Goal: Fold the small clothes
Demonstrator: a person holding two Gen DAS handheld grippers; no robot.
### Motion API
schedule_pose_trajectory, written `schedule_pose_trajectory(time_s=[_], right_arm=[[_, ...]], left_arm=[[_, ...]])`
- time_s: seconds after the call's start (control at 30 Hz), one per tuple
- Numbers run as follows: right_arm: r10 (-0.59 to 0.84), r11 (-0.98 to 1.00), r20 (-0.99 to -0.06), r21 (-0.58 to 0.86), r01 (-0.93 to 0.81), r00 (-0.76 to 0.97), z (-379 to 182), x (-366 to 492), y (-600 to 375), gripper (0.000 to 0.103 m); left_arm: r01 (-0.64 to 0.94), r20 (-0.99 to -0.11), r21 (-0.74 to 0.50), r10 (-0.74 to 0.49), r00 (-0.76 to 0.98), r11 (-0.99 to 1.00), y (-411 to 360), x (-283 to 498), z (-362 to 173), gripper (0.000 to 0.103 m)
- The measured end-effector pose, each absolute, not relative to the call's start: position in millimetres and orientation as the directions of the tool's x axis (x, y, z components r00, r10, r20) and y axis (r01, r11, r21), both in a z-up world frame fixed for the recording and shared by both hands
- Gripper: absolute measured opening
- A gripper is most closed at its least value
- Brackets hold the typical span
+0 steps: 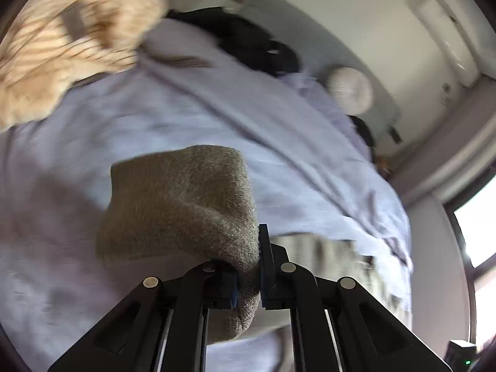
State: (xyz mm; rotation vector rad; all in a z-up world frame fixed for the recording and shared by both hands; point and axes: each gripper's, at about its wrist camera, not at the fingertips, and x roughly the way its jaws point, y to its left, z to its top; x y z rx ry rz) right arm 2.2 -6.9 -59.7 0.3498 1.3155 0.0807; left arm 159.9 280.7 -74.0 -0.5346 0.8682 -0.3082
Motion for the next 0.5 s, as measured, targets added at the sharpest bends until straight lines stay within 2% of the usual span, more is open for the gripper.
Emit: schedule_pose_trajectory(time_s=[0.17,0.3,0.4,0.5], right_arm=[[0.249,0.927,-0.919,0.317,0.2,0.305,-52,-14,-64,0.103],[0.224,0.908,-0.916,0.32,0.271,0.332,-52,-34,-120,0.103],[0.196,0.884,-0.92,0.315,0.345,0.339,-60,-52,-162,0.103],[0.167,0.857,-0.929,0.302,0.417,0.33,-74,-71,-199,0.103]], left_arm=[[0.191,-0.604,-0.558,-0.553,0.573,0.807,176,167,-53,0.01],[0.303,-0.614,-0.553,-0.626,0.481,0.776,72,165,-60,0.01],[0.397,-0.658,-0.51,-0.643,0.391,0.763,-11,154,-82,0.011],[0.454,-0.728,-0.44,-0.604,0.324,0.775,-73,141,-111,0.011]])
